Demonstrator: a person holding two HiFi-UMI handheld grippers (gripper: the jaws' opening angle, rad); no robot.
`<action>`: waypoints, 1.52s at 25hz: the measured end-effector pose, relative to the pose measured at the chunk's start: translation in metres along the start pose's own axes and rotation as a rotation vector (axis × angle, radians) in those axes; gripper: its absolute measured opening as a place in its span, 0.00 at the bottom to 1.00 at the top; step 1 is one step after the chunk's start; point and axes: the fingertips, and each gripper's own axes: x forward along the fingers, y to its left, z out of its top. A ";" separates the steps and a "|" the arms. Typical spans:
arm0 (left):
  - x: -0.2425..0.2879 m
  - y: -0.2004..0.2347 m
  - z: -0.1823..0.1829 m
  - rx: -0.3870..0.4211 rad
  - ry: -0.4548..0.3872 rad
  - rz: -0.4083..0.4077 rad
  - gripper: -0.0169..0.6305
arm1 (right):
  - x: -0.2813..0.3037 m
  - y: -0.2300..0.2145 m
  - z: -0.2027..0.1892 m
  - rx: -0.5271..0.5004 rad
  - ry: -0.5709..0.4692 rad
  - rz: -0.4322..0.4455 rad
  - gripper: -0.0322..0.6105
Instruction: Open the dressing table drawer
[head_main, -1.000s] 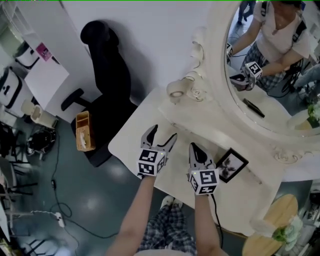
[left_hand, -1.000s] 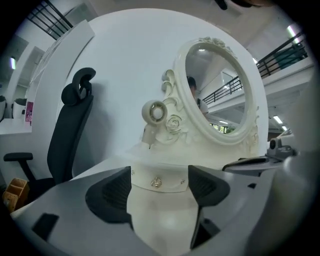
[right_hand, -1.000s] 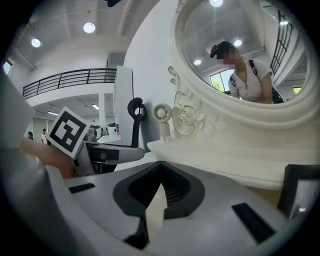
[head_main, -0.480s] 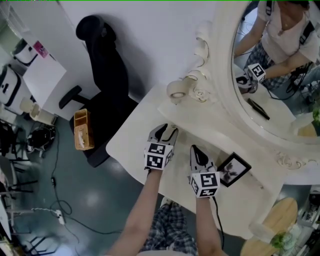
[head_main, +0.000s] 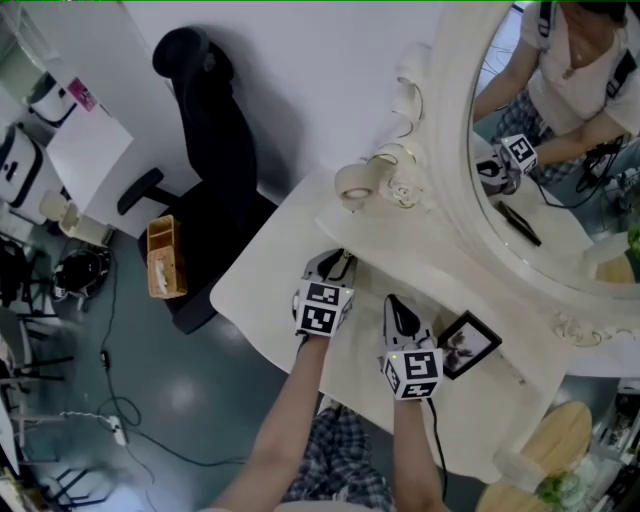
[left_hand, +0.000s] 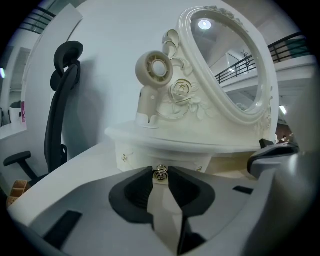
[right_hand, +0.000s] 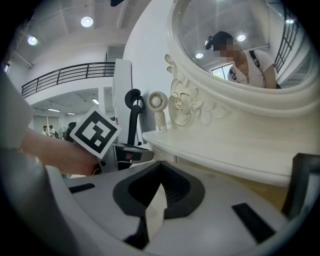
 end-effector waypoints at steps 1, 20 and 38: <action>0.000 0.000 0.000 0.000 0.000 0.001 0.20 | -0.001 -0.001 0.000 0.000 0.000 -0.001 0.07; -0.027 0.003 -0.022 -0.015 0.037 0.010 0.20 | -0.015 -0.005 -0.002 0.007 -0.007 -0.024 0.07; -0.063 0.007 -0.042 -0.032 0.032 0.016 0.20 | -0.028 0.011 0.000 -0.002 -0.016 -0.012 0.07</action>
